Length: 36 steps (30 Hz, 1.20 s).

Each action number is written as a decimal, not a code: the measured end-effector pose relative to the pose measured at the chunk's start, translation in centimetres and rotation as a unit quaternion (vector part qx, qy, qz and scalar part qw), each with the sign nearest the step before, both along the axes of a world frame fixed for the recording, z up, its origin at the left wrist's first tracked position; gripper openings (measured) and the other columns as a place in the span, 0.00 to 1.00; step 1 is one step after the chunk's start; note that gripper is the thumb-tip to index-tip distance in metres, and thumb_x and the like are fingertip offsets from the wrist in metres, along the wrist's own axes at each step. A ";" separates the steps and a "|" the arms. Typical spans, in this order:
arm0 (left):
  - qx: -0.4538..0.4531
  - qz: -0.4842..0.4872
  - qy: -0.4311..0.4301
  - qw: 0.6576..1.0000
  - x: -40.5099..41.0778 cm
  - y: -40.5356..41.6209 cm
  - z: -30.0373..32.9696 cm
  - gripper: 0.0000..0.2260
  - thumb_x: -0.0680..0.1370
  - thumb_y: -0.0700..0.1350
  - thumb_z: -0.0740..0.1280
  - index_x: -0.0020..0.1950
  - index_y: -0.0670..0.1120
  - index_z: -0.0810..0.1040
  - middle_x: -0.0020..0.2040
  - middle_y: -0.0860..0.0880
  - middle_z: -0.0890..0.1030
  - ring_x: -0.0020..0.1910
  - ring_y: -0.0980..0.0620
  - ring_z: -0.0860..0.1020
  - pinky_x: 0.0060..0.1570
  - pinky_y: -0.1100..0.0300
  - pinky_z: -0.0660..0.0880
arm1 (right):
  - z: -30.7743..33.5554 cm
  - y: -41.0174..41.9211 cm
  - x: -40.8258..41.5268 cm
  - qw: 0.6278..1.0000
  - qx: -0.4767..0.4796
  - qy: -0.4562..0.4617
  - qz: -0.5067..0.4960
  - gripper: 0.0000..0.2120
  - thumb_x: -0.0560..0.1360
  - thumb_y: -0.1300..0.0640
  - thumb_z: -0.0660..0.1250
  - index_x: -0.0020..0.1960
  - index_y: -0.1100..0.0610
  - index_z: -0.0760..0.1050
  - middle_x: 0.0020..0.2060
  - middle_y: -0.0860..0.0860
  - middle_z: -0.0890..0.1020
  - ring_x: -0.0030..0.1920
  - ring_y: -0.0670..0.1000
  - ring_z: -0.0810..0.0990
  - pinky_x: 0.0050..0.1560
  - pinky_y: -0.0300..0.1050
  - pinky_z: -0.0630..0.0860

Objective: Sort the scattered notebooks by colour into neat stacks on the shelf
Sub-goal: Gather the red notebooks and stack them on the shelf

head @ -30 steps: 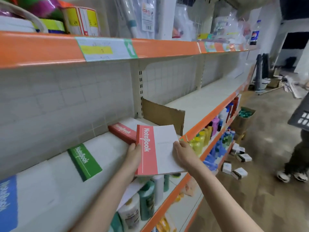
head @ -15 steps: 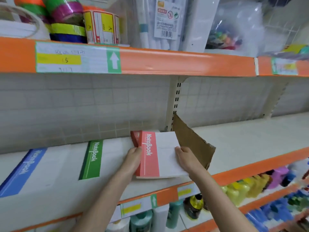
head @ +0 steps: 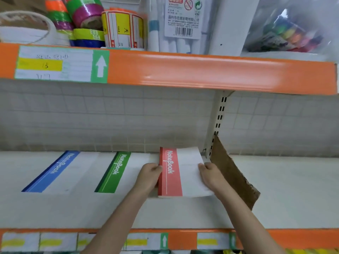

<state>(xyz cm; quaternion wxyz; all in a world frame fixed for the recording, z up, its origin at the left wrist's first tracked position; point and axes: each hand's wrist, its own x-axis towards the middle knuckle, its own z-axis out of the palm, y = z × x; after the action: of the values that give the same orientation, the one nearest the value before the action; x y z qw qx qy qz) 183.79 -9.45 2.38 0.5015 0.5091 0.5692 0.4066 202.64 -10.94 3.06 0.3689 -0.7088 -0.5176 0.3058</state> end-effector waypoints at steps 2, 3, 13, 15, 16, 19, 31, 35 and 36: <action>0.025 0.013 0.029 0.999 0.3 0.5 -0.2 0.12 0.80 0.41 0.61 0.51 0.32 0.77 0.45 0.38 0.83 0.45 0.40 0.82 0.51 0.46 0.77 | -0.5 1.0 0.3 0.999 0.013 -0.028 -0.008 0.17 0.81 0.55 0.54 0.47 0.69 0.72 0.40 0.58 0.73 0.38 0.52 0.71 0.34 0.44 0.65; 0.037 0.015 0.048 0.998 0.5 0.7 -0.3 0.11 0.80 0.41 0.61 0.51 0.34 0.78 0.44 0.42 0.84 0.44 0.43 0.83 0.51 0.48 0.78 | -0.8 1.5 0.4 0.999 0.022 -0.046 -0.012 0.17 0.81 0.54 0.54 0.46 0.68 0.72 0.40 0.59 0.74 0.38 0.53 0.72 0.35 0.44 0.67; 0.114 0.052 0.155 0.980 2.0 2.4 -1.1 0.07 0.80 0.41 0.60 0.50 0.43 0.78 0.44 0.51 0.82 0.37 0.60 0.79 0.30 0.76 0.72 | -1.7 4.0 0.9 0.993 0.062 -0.102 -0.012 0.13 0.80 0.53 0.58 0.51 0.62 0.76 0.43 0.57 0.81 0.44 0.57 0.80 0.48 0.49 0.77; 0.116 0.057 0.155 0.979 2.2 2.7 -1.2 0.05 0.80 0.41 0.62 0.50 0.45 0.78 0.43 0.52 0.81 0.37 0.59 0.79 0.31 0.76 0.71 | -1.9 4.2 1.2 0.994 0.061 -0.091 -0.004 0.13 0.80 0.55 0.59 0.52 0.65 0.76 0.43 0.59 0.81 0.45 0.58 0.79 0.47 0.48 0.75; 0.118 0.057 0.156 0.979 2.3 2.8 -1.3 0.05 0.80 0.41 0.62 0.50 0.46 0.78 0.42 0.53 0.80 0.38 0.60 0.78 0.31 0.76 0.71 | -2.0 4.3 1.3 0.995 0.061 -0.082 -0.003 0.13 0.79 0.57 0.58 0.51 0.66 0.76 0.43 0.60 0.81 0.45 0.58 0.79 0.47 0.48 0.74; 0.126 0.055 0.161 0.977 2.5 3.2 -1.7 0.05 0.79 0.40 0.63 0.46 0.46 0.78 0.40 0.54 0.80 0.37 0.60 0.78 0.32 0.77 0.71 | -2.4 4.4 1.6 0.996 0.058 -0.072 -0.006 0.12 0.78 0.62 0.57 0.51 0.68 0.75 0.42 0.61 0.80 0.43 0.60 0.78 0.44 0.47 0.73; 0.130 0.089 0.141 0.977 3.1 3.4 -2.7 0.09 0.80 0.39 0.61 0.46 0.51 0.78 0.37 0.57 0.79 0.33 0.62 0.78 0.28 0.77 0.70 | -3.2 5.0 1.1 0.995 0.029 -0.091 0.009 0.11 0.76 0.64 0.57 0.35 0.59 0.65 0.44 0.56 0.71 0.35 0.54 0.69 0.36 0.41 0.62; 0.124 0.099 0.141 0.977 3.2 3.4 -3.5 0.09 0.80 0.40 0.62 0.52 0.45 0.81 0.44 0.49 0.82 0.38 0.56 0.81 0.32 0.72 0.74 | -4.0 5.2 1.2 0.997 0.038 -0.062 0.011 0.10 0.77 0.63 0.56 0.53 0.64 0.74 0.48 0.57 0.71 0.38 0.53 0.71 0.38 0.40 0.64; 0.125 0.103 0.134 0.978 3.3 3.4 -3.7 0.09 0.80 0.40 0.62 0.52 0.45 0.82 0.43 0.50 0.82 0.38 0.56 0.81 0.31 0.72 0.74 | -4.1 5.2 1.2 0.998 0.038 -0.054 0.014 0.10 0.78 0.63 0.56 0.54 0.63 0.74 0.48 0.57 0.70 0.38 0.53 0.70 0.38 0.39 0.64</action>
<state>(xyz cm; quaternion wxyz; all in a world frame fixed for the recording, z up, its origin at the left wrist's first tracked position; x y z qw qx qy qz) 187.05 -6.03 -1.30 0.3087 0.5566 0.6247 0.4524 203.87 -5.75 -1.01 0.3631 -0.7025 -0.5579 0.2518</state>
